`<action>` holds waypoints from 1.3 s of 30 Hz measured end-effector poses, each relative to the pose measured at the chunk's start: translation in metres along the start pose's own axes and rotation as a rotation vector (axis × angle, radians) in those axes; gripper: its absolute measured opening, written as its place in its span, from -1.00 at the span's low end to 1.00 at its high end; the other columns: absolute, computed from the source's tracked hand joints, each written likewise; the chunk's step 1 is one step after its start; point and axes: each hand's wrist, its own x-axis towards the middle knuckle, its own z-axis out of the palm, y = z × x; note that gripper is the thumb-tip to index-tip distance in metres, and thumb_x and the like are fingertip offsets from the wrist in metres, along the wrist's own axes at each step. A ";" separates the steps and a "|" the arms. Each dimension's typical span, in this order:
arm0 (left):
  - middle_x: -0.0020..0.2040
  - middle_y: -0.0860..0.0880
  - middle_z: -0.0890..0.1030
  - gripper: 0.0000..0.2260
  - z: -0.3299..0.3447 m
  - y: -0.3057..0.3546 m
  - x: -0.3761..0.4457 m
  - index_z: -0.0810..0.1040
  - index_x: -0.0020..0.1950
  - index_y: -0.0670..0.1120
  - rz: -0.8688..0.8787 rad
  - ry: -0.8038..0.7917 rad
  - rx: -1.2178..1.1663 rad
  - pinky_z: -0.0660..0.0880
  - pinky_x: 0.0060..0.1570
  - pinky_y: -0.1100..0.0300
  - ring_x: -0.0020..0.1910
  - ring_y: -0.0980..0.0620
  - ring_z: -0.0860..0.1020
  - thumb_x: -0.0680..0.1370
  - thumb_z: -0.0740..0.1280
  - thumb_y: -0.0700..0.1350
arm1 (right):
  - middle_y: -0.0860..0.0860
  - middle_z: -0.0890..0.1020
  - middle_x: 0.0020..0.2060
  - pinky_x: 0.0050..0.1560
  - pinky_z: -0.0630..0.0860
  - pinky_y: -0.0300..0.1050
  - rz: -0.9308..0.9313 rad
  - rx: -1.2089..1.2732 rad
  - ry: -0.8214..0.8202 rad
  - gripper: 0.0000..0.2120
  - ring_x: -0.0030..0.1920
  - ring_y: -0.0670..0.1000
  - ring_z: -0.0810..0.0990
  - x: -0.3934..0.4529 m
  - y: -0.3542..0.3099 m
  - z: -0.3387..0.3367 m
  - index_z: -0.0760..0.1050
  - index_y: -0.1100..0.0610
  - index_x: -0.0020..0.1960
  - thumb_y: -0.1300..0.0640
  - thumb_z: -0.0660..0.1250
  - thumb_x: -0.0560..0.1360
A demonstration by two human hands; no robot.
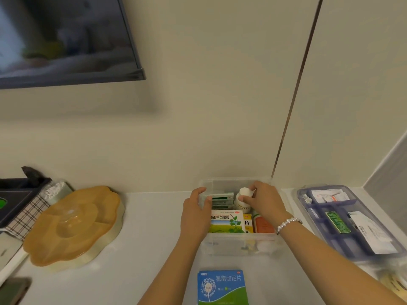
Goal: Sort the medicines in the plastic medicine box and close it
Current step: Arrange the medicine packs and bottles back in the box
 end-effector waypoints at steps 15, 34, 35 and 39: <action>0.24 -0.06 0.43 -0.71 -0.002 0.005 -0.001 0.34 0.30 0.16 0.000 0.010 0.018 0.31 -0.32 0.47 -0.20 0.37 0.37 0.58 0.17 0.03 | 0.07 0.62 -0.13 -0.38 0.30 -0.30 0.051 0.142 -0.018 -0.64 -0.21 -0.03 0.49 0.004 0.001 0.000 0.49 0.14 -0.02 -0.05 0.47 0.33; 0.04 0.07 0.54 -0.83 0.042 0.110 -0.123 0.56 0.09 -0.02 0.111 0.086 -0.097 0.36 0.24 0.06 0.12 0.03 0.50 0.53 0.26 -0.14 | -0.06 0.61 -0.29 -0.31 0.43 -0.32 -0.038 0.528 0.108 -0.89 -0.26 -0.07 0.55 -0.136 0.046 -0.101 0.59 0.05 -0.06 0.06 0.40 0.43; 0.04 0.02 0.57 -0.83 0.052 0.114 -0.129 0.57 0.09 -0.05 0.117 0.046 -0.137 0.40 0.20 0.07 0.08 0.01 0.52 0.54 0.27 -0.15 | -0.09 0.60 -0.30 -0.29 0.41 -0.33 -0.026 0.531 0.128 -0.89 -0.25 -0.09 0.55 -0.145 0.057 -0.107 0.59 0.04 -0.06 0.05 0.39 0.44; -0.06 0.00 0.61 -0.88 0.093 0.128 -0.153 0.55 0.00 -0.02 0.130 -0.162 -0.221 0.50 0.01 0.15 -0.05 -0.05 0.60 0.54 0.26 -0.17 | -0.10 0.64 -0.24 -0.31 0.35 -0.41 0.033 0.499 0.270 -0.90 -0.23 -0.19 0.55 -0.170 0.103 -0.127 0.61 0.02 -0.08 0.04 0.37 0.44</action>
